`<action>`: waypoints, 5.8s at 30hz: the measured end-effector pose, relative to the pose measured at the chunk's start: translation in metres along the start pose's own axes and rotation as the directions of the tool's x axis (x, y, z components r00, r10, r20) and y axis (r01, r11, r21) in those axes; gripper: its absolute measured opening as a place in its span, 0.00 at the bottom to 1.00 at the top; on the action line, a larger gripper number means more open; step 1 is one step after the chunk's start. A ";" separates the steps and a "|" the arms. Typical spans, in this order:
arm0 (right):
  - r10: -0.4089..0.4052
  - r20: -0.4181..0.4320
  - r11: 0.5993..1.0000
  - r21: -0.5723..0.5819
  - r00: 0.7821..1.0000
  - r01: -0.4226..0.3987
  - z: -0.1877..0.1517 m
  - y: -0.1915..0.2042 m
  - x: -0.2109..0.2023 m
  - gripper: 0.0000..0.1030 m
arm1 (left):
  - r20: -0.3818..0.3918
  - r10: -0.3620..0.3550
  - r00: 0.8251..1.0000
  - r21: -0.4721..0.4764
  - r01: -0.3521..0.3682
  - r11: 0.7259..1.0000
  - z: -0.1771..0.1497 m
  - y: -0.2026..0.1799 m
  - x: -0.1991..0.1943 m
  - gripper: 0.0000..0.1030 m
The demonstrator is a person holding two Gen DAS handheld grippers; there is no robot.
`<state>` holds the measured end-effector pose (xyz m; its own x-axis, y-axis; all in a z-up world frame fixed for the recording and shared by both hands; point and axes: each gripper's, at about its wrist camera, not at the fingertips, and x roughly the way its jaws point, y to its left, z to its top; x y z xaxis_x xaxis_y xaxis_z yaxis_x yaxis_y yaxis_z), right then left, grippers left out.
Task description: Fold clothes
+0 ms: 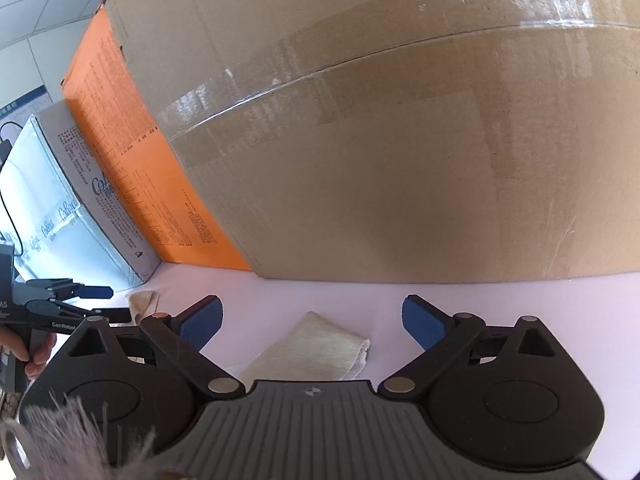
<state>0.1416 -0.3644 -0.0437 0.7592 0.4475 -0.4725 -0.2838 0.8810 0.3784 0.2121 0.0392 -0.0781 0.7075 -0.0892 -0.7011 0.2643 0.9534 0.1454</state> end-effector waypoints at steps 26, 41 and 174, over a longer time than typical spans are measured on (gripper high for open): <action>-0.018 -0.028 0.993 0.113 0.999 0.021 -0.007 0.008 -0.013 0.96 | 0.059 -0.027 0.998 0.094 0.022 0.995 0.006 -0.039 -0.058 0.87; -0.115 -0.234 0.992 0.022 0.965 0.123 -0.098 0.091 -0.096 0.04 | -0.026 0.082 0.996 -0.019 -0.083 0.996 -0.106 -0.063 -0.156 0.80; 0.104 -0.318 0.972 -0.167 0.942 -0.164 0.026 -0.028 0.031 0.53 | -0.084 -0.362 0.928 0.138 0.371 0.918 0.039 0.000 -0.019 0.72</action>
<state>0.1884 -0.3787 -0.0481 0.4997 0.5625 -0.6587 -0.4984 0.8087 0.3124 0.2238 0.0302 -0.0375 0.5062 -0.4038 -0.7620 0.5957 0.8027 -0.0296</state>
